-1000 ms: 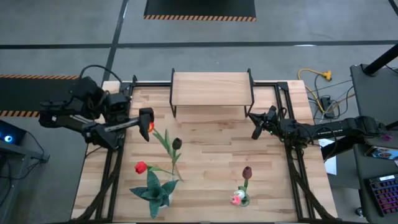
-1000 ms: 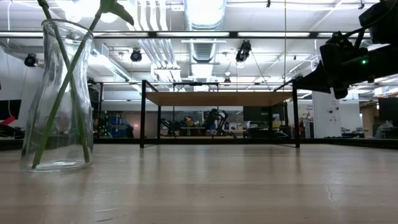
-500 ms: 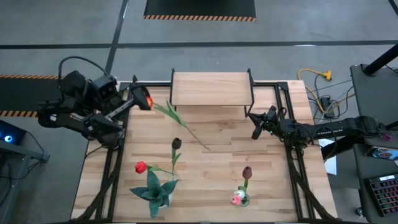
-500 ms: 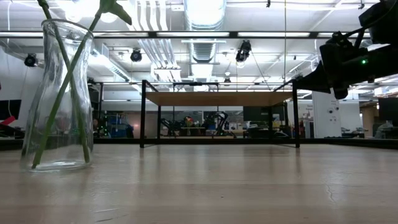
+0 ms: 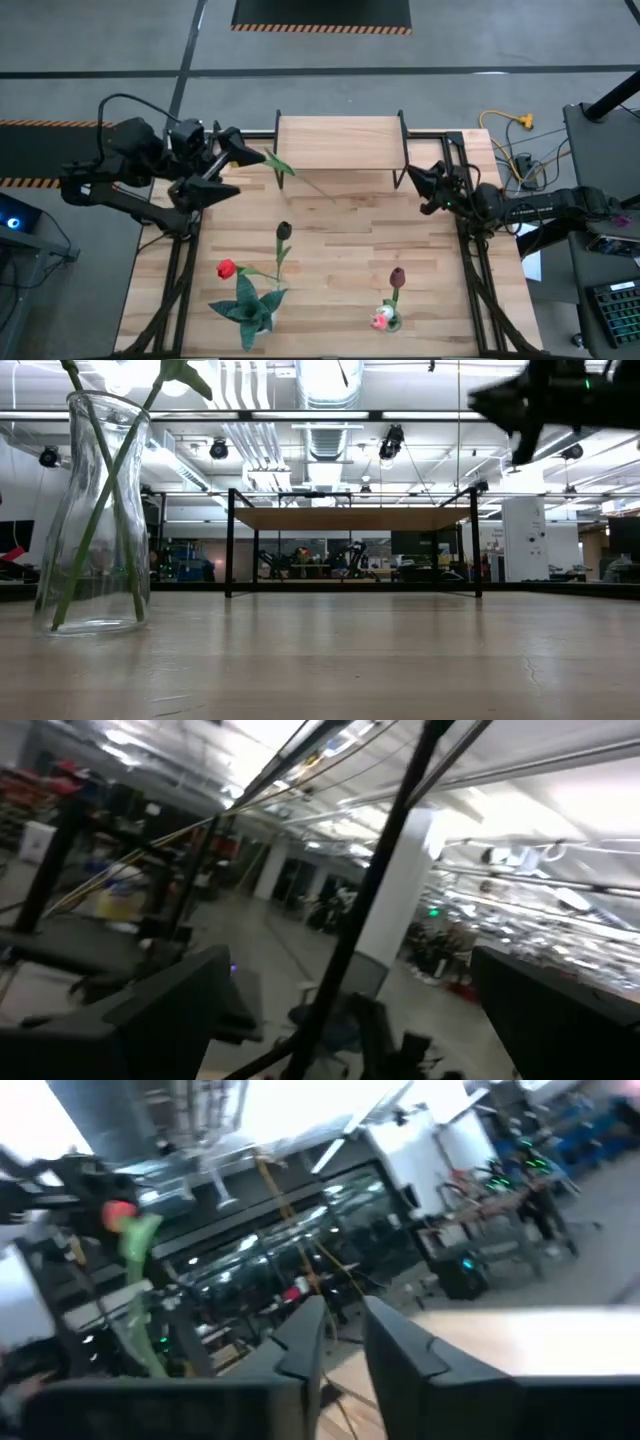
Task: Pick and place flowers into a vace then onto a shelf
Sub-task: Adjust the yellow flower in the top transparent vase
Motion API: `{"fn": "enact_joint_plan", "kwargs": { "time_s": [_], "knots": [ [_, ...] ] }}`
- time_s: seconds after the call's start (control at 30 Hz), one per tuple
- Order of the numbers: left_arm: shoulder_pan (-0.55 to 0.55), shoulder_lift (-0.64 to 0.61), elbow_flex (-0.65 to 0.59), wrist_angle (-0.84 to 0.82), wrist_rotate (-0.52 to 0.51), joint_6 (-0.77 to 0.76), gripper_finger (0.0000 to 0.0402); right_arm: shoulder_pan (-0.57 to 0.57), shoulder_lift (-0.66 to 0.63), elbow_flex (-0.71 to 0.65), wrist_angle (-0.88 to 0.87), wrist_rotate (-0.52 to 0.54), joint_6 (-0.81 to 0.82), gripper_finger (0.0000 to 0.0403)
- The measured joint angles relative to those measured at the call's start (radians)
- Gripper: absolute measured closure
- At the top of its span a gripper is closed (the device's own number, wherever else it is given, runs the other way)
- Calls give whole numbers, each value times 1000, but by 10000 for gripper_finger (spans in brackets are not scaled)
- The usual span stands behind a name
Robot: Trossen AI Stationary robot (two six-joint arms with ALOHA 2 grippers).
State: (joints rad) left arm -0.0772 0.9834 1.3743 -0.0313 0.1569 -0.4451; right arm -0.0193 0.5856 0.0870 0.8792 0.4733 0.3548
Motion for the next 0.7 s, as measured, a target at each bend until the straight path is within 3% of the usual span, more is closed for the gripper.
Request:
{"fn": "enact_joint_plan", "kwargs": {
  "time_s": [0.13,0.33,0.47,0.7],
  "knots": [
    [1,14,0,-37,-10,3,6,0,26,209,-256,-76,-98,288],
    [1,48,-1,-40,-9,3,6,0,161,623,-782,-83,-196,226],
    [0,69,-1,-41,-9,2,6,0,279,837,-893,-101,-223,208],
    [0,85,-1,-38,-8,-1,6,0,492,1087,-962,-322,-296,202]
  ]
}}
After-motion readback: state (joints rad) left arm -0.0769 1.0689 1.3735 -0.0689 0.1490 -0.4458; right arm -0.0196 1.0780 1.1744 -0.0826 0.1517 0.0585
